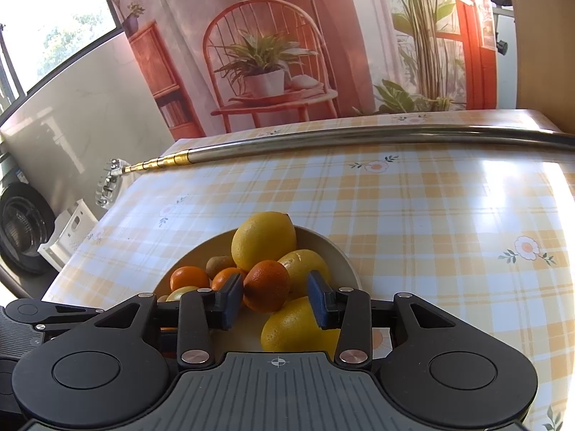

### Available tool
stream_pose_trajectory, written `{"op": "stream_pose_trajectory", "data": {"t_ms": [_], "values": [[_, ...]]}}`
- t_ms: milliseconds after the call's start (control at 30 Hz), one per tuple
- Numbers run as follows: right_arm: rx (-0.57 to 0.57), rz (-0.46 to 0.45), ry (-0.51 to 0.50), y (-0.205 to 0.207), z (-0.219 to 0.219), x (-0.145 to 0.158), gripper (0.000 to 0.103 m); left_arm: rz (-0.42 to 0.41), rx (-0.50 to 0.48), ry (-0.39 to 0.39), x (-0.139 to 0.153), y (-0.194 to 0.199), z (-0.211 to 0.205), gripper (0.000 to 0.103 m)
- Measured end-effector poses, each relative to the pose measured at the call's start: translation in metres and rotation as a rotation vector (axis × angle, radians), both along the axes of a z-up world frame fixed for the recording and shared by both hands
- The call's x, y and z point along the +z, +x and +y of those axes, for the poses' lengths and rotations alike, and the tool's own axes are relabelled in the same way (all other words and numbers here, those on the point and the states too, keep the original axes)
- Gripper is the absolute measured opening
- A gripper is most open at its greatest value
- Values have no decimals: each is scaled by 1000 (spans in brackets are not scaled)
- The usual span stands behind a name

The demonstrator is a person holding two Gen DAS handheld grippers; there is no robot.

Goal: Organize fruits

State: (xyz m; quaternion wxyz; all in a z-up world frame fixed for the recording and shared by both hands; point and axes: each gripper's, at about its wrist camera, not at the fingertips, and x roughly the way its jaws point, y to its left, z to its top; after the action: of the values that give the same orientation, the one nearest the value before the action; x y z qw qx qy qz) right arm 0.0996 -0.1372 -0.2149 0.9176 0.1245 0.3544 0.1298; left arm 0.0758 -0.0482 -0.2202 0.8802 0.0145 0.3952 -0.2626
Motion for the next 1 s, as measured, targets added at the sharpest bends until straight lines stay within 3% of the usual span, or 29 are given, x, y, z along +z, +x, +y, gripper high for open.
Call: {"op": "stream_pose_trajectory", "data": {"t_ms": [300, 500, 633, 733, 833, 1000], "values": [[-32, 0, -3, -2, -4, 3, 44, -10, -4, -5, 1, -2, 0, 46], [-67, -17, -20, -3, -11, 10, 54, -30, 0, -6, 4, -4, 1, 54], [-99, -45, -46, -3, -16, 23, 74, -71, 13, 3, 11, -6, 3, 66], [-104, -76, -70, 0, -20, 38, 100, -116, 31, -4, 23, -5, 10, 75], [-102, -116, -121, 5, -20, 58, 102, -164, 76, -17, 41, 1, 22, 92], [-101, -201, -149, 8, -20, 98, 103, -222, 155, -89, 78, 13, 47, 97]]}}
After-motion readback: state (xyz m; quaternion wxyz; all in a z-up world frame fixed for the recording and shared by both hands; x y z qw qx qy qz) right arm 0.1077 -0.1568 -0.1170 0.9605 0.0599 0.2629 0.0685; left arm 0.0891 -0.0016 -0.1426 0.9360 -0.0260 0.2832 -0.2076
